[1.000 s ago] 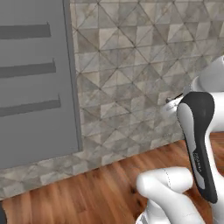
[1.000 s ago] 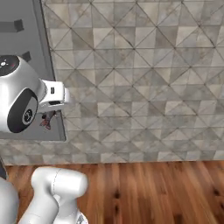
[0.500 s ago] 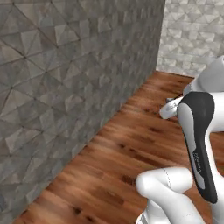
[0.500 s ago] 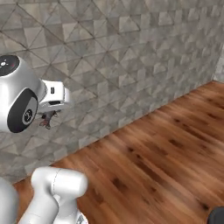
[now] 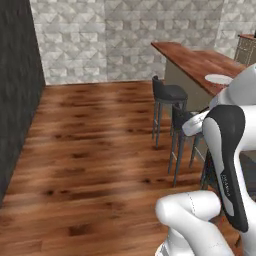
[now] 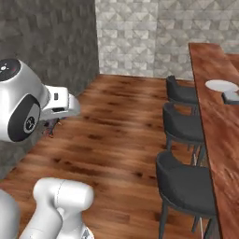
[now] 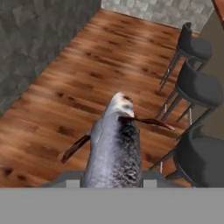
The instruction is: Take the fish from the fridge and place it on the digital scale on the counter by the fridge. Wait a few seconds for a reading, then move it to the plate on the dining counter.
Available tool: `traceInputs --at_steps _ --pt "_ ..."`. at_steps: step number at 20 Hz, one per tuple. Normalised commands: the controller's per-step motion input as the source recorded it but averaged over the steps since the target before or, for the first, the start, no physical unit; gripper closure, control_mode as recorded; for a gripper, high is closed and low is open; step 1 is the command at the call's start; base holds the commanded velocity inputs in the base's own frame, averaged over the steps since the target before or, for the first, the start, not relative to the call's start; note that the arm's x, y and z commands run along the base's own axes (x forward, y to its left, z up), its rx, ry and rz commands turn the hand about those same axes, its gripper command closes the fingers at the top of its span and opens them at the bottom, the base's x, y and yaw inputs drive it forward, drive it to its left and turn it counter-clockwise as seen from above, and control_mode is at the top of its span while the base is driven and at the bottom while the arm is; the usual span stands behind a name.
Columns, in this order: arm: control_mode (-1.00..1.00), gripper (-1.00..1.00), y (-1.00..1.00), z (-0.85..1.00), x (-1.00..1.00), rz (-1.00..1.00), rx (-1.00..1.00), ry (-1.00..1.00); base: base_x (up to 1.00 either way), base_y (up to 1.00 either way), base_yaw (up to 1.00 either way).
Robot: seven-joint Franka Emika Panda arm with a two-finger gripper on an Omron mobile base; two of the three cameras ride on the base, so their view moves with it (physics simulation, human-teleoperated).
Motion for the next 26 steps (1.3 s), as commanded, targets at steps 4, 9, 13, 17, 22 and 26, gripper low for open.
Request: traceInputs --at_steps 4,9,13,17,22,26 --pt "1.00 1.00 0.00 0.00 0.00 0.00 0.00 0.00 0.20 0.16 -0.85" --pt "1.00 1.00 0.00 0.00 0.00 0.00 0.00 0.00 0.33 0.31 -0.59" --pt "1.00 1.00 0.00 0.00 0.00 0.00 0.00 0.00 0.95 0.16 -0.20" --pt "1.00 1.00 0.00 0.00 0.00 0.00 0.00 0.00 0.79 0.53 -0.41" --pt "1.00 1.00 0.00 0.00 0.00 0.00 0.00 0.00 0.41 0.69 -0.62" --pt "1.00 1.00 0.00 0.00 0.00 0.00 0.00 0.00 0.07 0.85 -0.67"
